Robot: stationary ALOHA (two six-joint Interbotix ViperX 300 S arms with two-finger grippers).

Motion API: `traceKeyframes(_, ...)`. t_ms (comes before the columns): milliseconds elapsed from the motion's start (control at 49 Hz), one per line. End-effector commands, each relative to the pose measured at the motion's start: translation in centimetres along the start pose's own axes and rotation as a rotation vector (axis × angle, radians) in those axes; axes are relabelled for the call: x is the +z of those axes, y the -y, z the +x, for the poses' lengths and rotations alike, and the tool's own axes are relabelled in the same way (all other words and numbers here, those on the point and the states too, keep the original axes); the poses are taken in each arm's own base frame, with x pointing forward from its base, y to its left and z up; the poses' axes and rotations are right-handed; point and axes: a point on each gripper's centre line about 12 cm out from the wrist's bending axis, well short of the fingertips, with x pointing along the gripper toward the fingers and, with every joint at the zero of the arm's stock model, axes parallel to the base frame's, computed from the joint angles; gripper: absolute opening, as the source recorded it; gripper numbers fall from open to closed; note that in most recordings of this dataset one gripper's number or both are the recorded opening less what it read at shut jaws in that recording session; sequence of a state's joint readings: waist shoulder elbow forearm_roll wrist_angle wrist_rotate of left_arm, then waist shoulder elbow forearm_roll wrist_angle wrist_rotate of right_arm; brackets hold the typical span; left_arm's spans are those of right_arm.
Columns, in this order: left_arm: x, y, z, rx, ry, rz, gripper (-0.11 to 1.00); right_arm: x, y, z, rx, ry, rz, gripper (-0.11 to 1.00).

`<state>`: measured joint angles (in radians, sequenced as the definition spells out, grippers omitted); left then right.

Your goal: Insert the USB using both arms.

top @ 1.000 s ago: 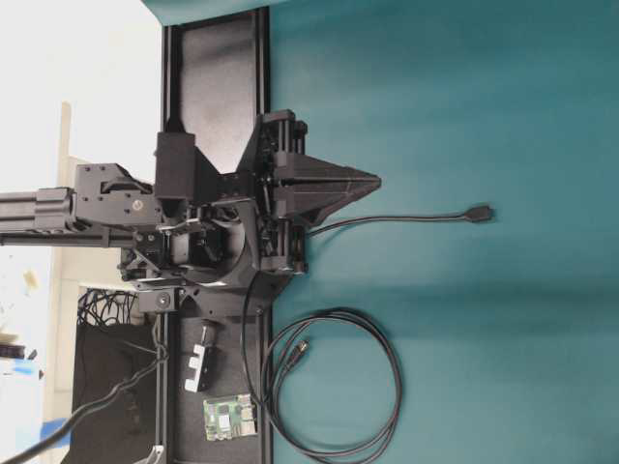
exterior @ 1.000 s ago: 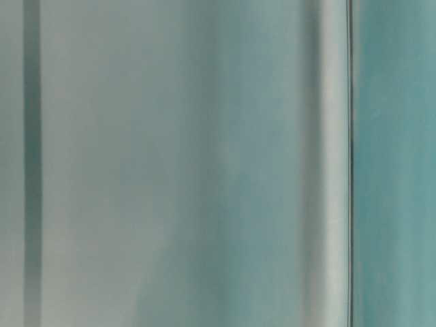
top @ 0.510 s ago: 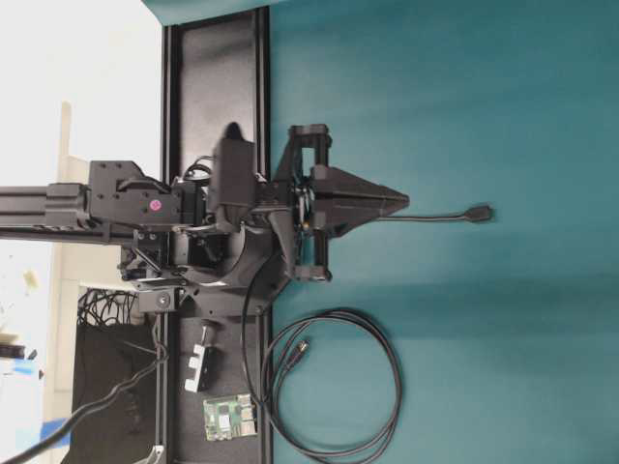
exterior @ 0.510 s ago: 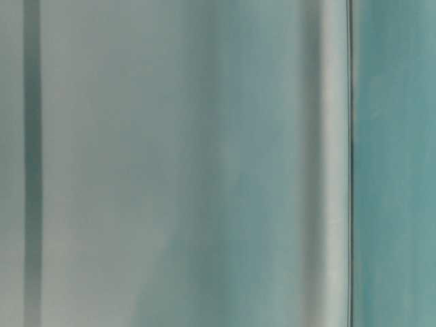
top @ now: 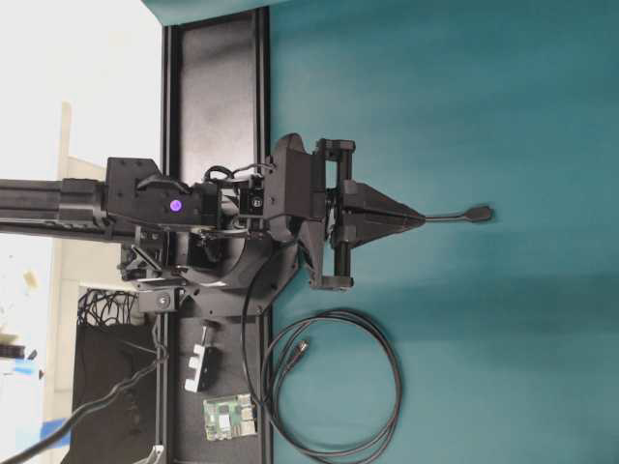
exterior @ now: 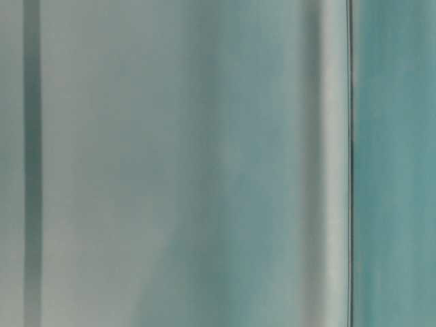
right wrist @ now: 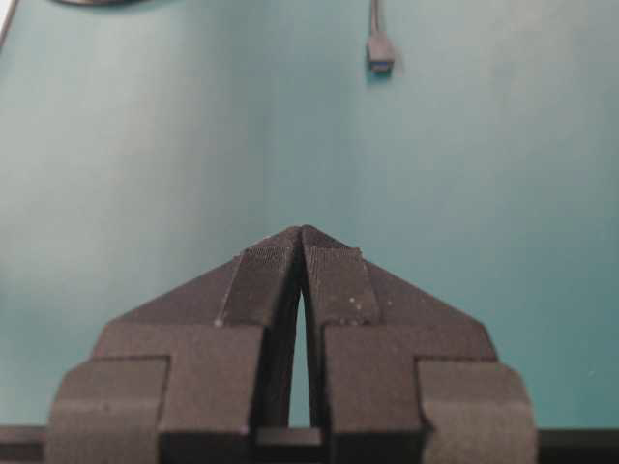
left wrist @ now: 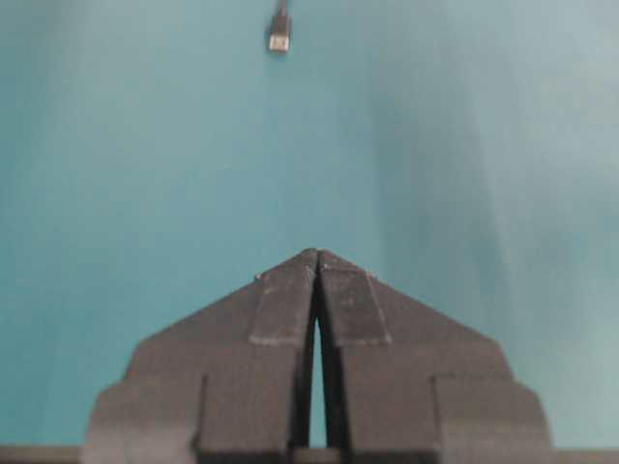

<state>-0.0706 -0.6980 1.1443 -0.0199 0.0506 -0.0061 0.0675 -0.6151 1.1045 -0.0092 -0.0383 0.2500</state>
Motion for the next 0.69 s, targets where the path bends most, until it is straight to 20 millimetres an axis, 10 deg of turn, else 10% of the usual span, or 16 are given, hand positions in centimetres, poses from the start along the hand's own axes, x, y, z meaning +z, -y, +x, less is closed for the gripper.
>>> traceKeyframes(0,0.7,0.2,0.1,-0.006,-0.002,-0.009,0.04,1.0,-0.3,0.6,0.0,-0.01,0.022,0.02)
traceKeyframes(388,-0.1,0.2,0.1,-0.006,-0.059,-0.021,0.15,-0.5,0.0,3.9,-0.053,-0.192,0.069,0.02)
traceKeyframes(673,-1.5,0.2,1.2,0.0,-0.12,-0.077,0.67,-1.9,0.4,3.9,-0.067,-0.241,0.067,0.02)
